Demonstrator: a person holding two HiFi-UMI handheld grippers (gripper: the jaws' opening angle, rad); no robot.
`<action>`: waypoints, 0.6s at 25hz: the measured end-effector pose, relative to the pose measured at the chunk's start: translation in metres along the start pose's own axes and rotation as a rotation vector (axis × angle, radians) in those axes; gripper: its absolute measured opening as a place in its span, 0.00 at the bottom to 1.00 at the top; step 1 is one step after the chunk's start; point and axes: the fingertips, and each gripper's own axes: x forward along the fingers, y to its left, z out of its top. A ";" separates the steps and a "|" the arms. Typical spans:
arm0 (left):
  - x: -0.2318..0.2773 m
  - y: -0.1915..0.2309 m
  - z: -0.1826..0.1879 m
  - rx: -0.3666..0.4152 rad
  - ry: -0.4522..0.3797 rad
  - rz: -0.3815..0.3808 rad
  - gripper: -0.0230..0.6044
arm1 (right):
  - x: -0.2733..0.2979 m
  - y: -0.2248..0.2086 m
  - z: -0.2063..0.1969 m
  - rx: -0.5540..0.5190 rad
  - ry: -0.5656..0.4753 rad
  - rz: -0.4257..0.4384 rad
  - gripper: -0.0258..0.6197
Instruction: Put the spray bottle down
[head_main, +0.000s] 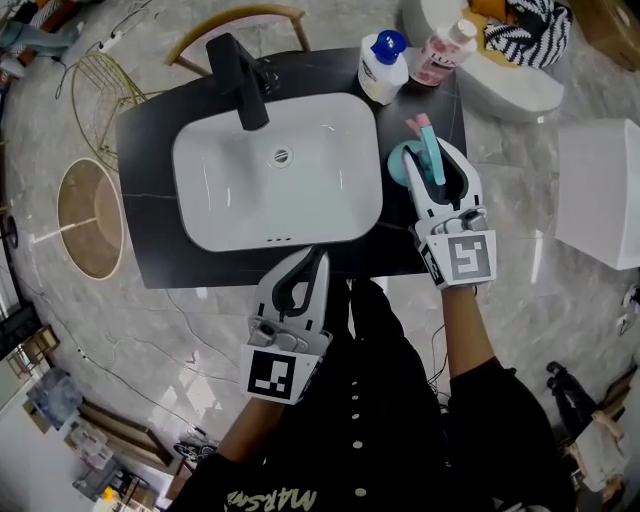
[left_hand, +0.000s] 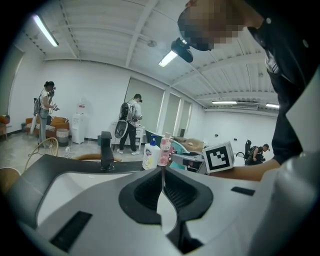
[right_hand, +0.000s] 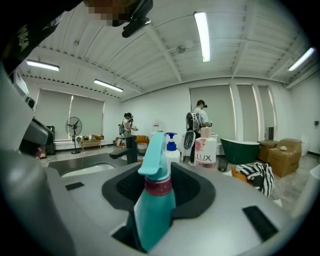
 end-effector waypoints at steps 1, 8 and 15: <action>0.001 0.000 -0.002 -0.003 0.003 0.001 0.08 | 0.000 0.000 -0.003 0.001 0.003 0.000 0.26; 0.001 0.000 -0.010 -0.006 0.018 0.014 0.08 | -0.007 0.000 -0.013 0.015 0.008 0.001 0.26; -0.002 -0.003 -0.009 -0.007 0.008 0.029 0.08 | -0.010 0.002 -0.013 0.024 0.012 0.017 0.26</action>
